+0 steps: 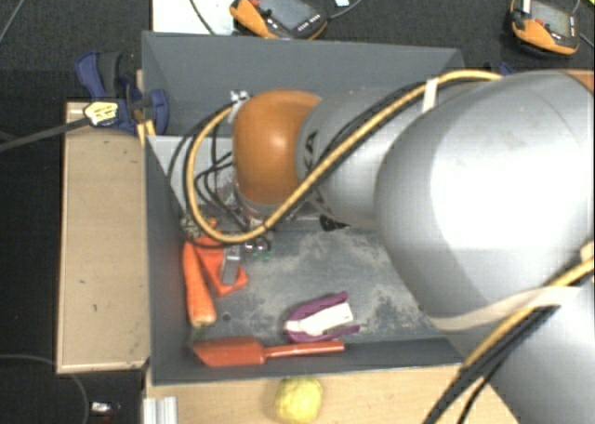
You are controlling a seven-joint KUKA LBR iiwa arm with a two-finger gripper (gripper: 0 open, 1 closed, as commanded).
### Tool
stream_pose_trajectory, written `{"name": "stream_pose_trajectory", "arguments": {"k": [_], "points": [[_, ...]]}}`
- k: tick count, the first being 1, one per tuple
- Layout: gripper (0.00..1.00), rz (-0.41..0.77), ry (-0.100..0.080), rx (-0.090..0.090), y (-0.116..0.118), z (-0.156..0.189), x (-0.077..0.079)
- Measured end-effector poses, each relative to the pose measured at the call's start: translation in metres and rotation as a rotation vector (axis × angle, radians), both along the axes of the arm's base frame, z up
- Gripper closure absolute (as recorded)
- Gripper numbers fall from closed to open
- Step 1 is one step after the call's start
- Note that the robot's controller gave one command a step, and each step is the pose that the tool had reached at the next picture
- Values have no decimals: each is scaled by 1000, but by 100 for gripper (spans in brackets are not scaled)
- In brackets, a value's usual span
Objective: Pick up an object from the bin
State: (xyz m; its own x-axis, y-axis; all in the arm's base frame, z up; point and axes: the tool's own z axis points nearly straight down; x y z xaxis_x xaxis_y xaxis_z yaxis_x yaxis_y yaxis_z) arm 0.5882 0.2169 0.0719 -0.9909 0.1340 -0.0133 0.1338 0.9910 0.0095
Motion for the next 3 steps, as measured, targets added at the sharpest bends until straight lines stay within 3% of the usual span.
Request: {"name": "stream_pose_trajectory", "arguments": {"k": [1,2,3], "points": [[0,-250,-8,4,-56,8,1],[0,-62,-6,8,4,11,3],[0,-195,-10,1,-52,7,1]]}}
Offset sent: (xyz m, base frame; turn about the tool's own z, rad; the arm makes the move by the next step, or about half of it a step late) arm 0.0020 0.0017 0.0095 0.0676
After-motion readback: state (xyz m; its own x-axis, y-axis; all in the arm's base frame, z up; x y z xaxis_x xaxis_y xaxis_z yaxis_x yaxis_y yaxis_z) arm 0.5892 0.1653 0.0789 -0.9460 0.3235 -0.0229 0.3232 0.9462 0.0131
